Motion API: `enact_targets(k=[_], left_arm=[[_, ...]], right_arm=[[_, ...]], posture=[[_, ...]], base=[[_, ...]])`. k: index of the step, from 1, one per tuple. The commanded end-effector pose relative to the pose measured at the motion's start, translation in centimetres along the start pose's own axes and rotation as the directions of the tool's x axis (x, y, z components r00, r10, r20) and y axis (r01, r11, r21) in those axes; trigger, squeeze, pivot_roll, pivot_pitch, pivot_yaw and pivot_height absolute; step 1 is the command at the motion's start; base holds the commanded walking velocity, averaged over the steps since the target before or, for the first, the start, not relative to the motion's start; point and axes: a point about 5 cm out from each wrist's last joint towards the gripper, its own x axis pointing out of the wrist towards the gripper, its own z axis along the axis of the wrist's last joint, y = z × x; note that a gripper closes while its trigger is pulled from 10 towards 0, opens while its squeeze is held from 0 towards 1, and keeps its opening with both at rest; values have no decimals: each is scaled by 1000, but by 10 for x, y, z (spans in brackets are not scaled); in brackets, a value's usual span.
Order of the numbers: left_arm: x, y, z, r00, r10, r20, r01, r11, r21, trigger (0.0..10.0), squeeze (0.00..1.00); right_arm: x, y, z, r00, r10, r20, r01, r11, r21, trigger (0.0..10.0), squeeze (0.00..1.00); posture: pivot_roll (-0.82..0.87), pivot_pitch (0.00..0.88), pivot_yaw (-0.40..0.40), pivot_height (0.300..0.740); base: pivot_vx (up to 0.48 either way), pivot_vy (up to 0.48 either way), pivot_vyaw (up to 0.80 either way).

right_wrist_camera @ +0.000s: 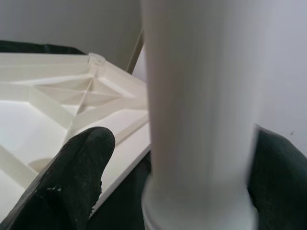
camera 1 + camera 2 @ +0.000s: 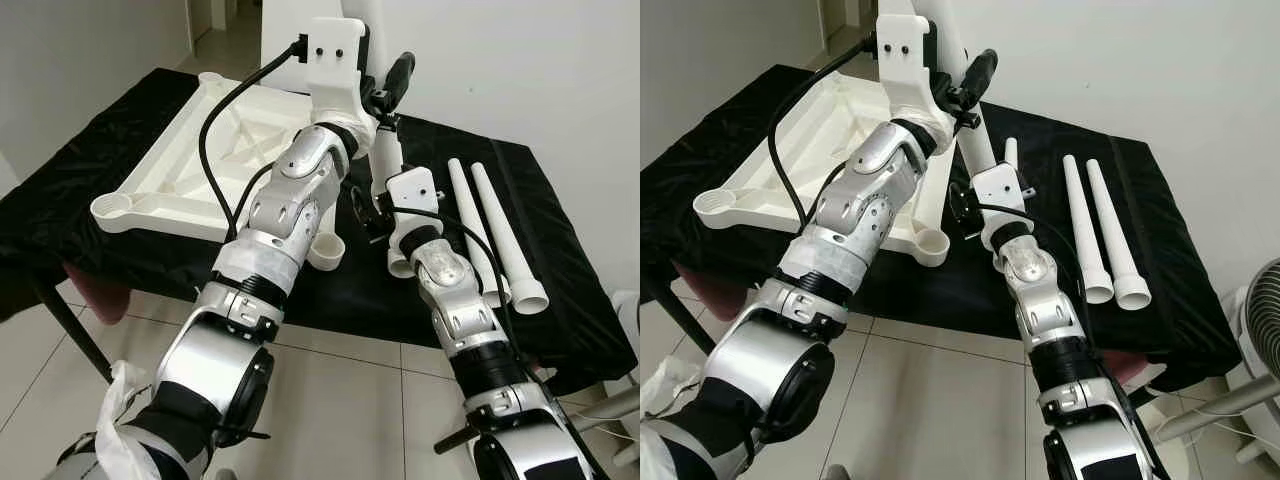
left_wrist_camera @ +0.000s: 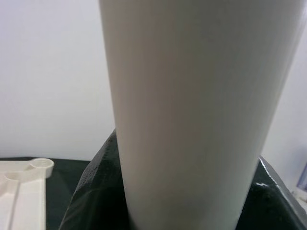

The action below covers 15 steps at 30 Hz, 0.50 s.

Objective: Building children table

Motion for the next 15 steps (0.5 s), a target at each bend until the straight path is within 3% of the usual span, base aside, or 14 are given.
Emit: enact_targets(k=[1,11,12,14,15], left_arm=[[2,-14,1,998,-59,3,59,998,1,10000,0],[1,-22,-4,997,-71,-13,71,997,-6,10000,0],[1,-22,-3,997,-72,-11,72,997,-3,10000,0],[1,-22,-3,997,-72,-10,72,997,-1,10000,0],[1,-22,-3,997,-71,-9,71,997,0,10000,0]], right_arm=[[4,-1,4,1000,-14,20,14,1000,-4,10000,0],[10,-4,7,999,-32,23,32,999,7,10000,0],[9,-4,5,999,-34,11,34,999,16,8902,0],[9,-4,4,999,-34,7,34,999,20,8902,0],[9,-4,3,999,-38,-1,38,999,25,5608,0]], posture=[[34,0,-104,740],[30,0,-105,740],[32,0,-108,740],[32,0,-108,740],[32,0,-108,740]], base=[[0,0,0],[0,0,0],[0,0,0],[0,0,0],[0,0,0]])
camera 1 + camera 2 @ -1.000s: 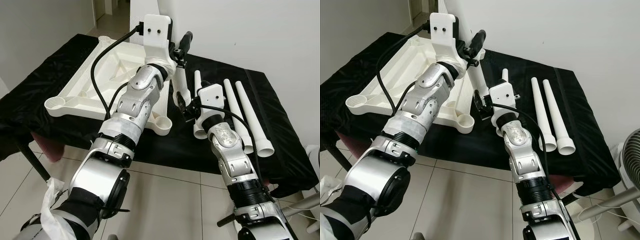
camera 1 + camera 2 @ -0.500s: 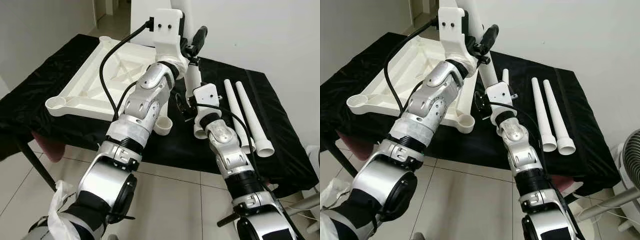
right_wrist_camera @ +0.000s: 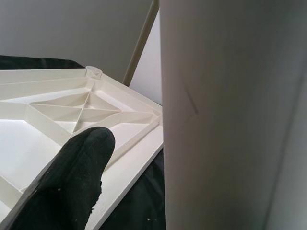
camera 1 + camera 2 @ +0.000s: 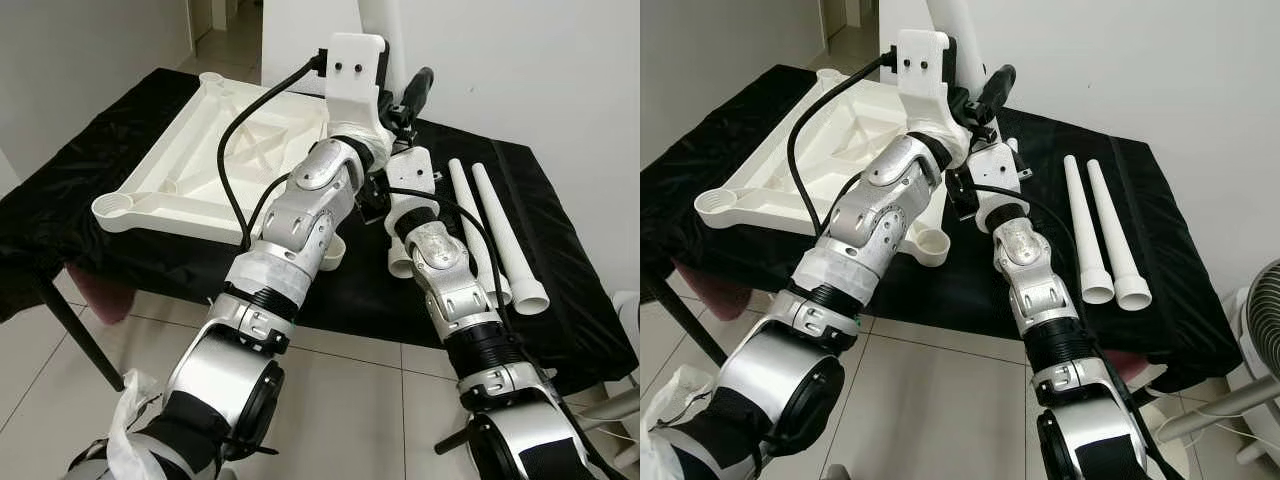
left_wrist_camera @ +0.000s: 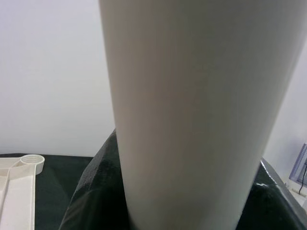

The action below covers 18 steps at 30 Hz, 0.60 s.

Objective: Building children table

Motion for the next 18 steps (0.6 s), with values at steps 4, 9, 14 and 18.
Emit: enact_targets(k=[4,9,14,18], left_arm=[[3,-11,5,999,-45,15,45,999,5,10000,0],[2,-13,6,999,-46,19,46,999,8,10000,0],[2,-13,6,999,-47,22,46,999,14,10000,0],[1,-15,6,998,-50,25,49,999,20,10000,0]], right_arm=[[-2,-6,-10,997,-46,-54,45,999,-15,6863,0],[-1,-7,-9,997,-47,-59,45,998,-33,4588,0],[-1,-9,-11,995,-69,-79,65,997,-43,0,0],[-1,-10,-12,993,-80,-92,77,997,-27,0,0]], posture=[[33,0,-108,740],[32,0,-107,740],[33,0,-109,740],[33,0,-109,740]], base=[[0,0,0],[0,0,0],[0,0,0],[0,0,0]])
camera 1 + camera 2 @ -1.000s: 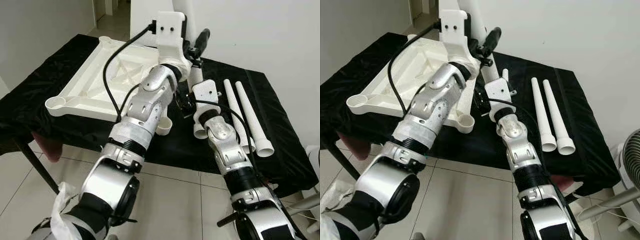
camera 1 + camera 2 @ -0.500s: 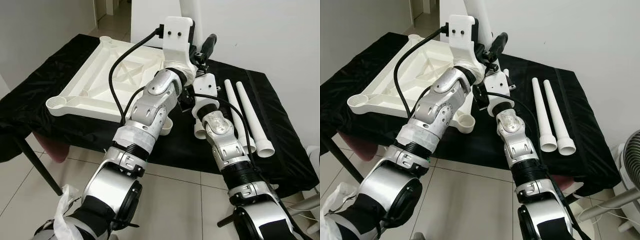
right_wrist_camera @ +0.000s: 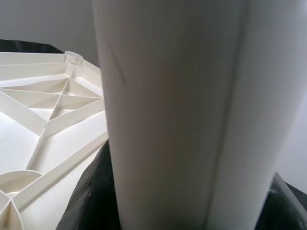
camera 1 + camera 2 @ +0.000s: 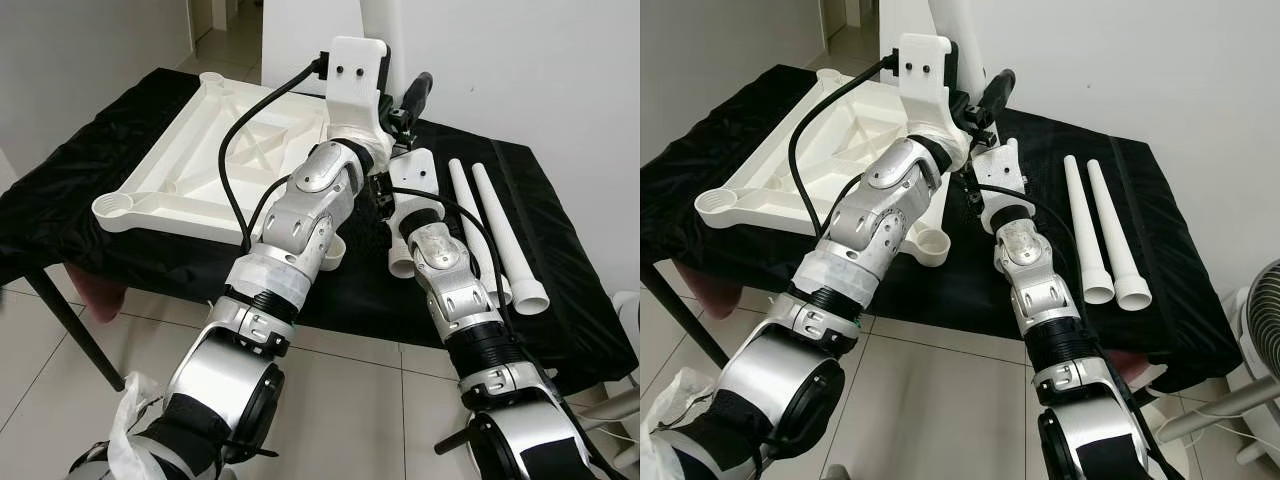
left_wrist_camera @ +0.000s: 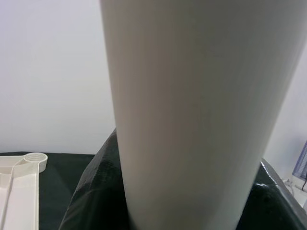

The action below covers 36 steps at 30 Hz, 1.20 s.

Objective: Building children table

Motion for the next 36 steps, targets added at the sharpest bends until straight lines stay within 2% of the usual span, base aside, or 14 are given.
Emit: enact_targets(k=[1,8,9,10,11,13,18,19,20,21,23,29,33,36], left_arm=[[3,-14,9,998,-51,37,51,999,7,10000,0],[2,-20,8,997,-68,38,67,997,25,10000,0],[2,-21,8,996,-73,43,71,996,50,10000,0],[2,-21,8,996,-73,43,71,996,50,10000,0],[2,-21,8,997,-70,43,70,998,-3,10000,1000],[1,-18,7,997,-63,40,66,996,-65,10000,1000],[2,-14,12,997,-48,54,54,992,-111,10000,1000],[3,-13,15,997,-47,66,55,991,-126,10000,753],[2,-13,17,996,-46,74,56,989,-135,10000,753],[2,-11,18,996,-38,78,49,987,-151,10000,0],[2,-11,18,996,-32,79,44,986,-161,10000,0],[-5,1,24,994,4,106,24,963,-267,10000,0],[-12,5,22,996,2,94,20,971,-240,10000,0],[-22,10,8,999,-10,39,18,978,-206,10000,0]], right_arm=[[-1,-3,-7,999,-14,-42,15,1000,20,0,0],[-1,-9,-11,994,-87,-69,90,995,33,0,0],[0,-12,-10,992,-110,-60,112,993,25,10000,0],[0,-12,-10,992,-110,-60,112,993,25,10000,0],[0,-12,-10,990,-122,-66,127,988,83,10000,0],[-1,-12,-12,987,-133,-91,146,976,164,10000,0],[-4,-18,-18,976,-181,-123,205,954,218,10000,0],[-5,-20,-21,970,-199,-138,226,948,225,10000,0],[-5,-21,-23,967,-210,-148,240,944,227,10000,0],[-6,-22,-24,964,-218,-154,249,941,231,10000,0],[-7,-23,-25,962,-221,-157,254,939,234,10000,0],[-12,-31,-35,936,-277,-218,330,906,265,10000,0],[-15,-31,-37,935,-278,-222,333,903,271,10000,0],[-18,-32,-37,937,-280,-208,335,890,309,10000,0]], posture=[[33,0,-109,740],[36,0,-110,740],[36,0,-108,740],[36,0,-108,740],[36,0,-108,740],[33,0,-108,740],[34,0,-111,740],[34,0,-111,740],[34,0,-111,740],[36,0,-113,740],[36,0,-113,740],[34,0,-112,740],[30,0,-108,740],[26,0,-104,740]], base=[[0,0,0],[0,0,0],[0,0,0],[0,0,0],[0,0,0],[0,0,0],[0,0,0],[0,0,0],[0,0,0],[0,0,0],[0,0,0],[0,0,0],[0,0,0],[0,0,0]])
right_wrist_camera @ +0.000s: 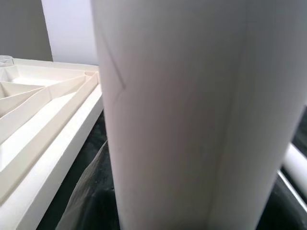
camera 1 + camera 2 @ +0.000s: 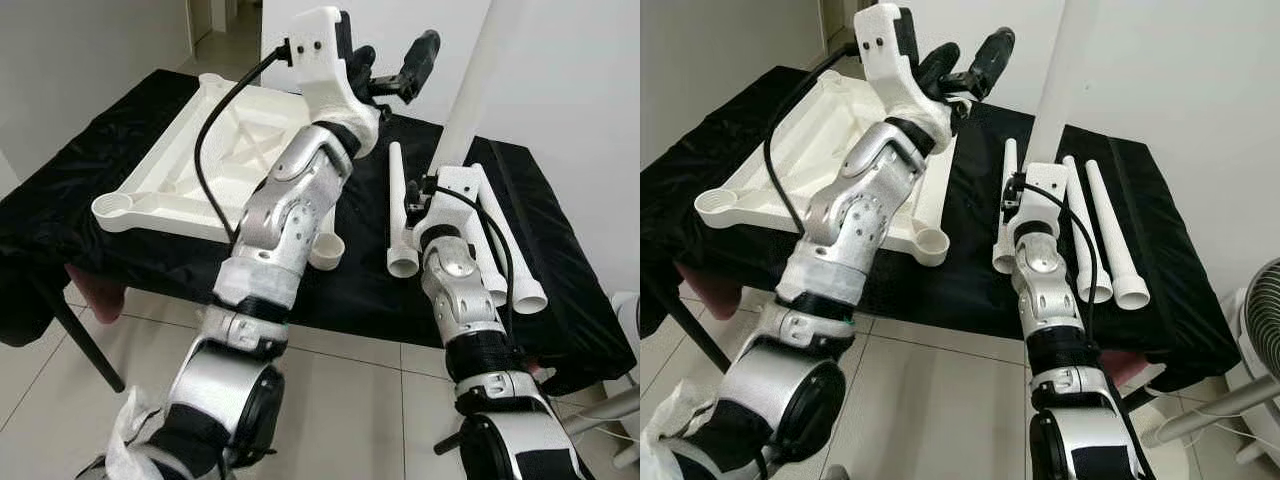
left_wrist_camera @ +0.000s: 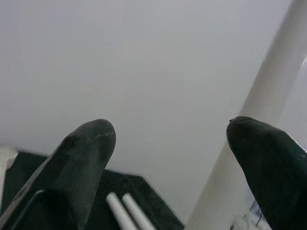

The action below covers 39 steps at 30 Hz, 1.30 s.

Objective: Building children table

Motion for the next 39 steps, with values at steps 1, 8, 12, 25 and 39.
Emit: enact_targets(k=[1,8,12,25,39], left_arm=[[-1,-5,-7,998,-43,-39,44,999,10,10000,0],[-33,21,-41,979,19,-201,2,995,101,10000,0],[-58,46,-60,951,102,-291,-41,977,208,10000,0],[-115,114,-83,833,318,-452,-81,880,469,10000,0],[-147,130,-120,676,250,-693,264,796,545,10000,0]], right_arm=[[-1,-5,2,1000,-17,14,17,1000,27,10000,0],[-8,-9,9,998,-22,62,17,997,71,10000,0],[-15,-12,7,998,0,67,-6,996,90,10000,0],[-29,-23,-6,998,42,40,-43,999,32,10000,0],[-28,-24,-2,997,63,53,-63,998,-2,10000,0]], posture=[[26,0,-104,740],[0,0,-94,740],[-9,0,-101,740],[-12,0,-85,740],[-30,0,-82,740]], base=[[0,0,0],[0,0,0],[0,0,0],[0,0,0],[0,0,0]])
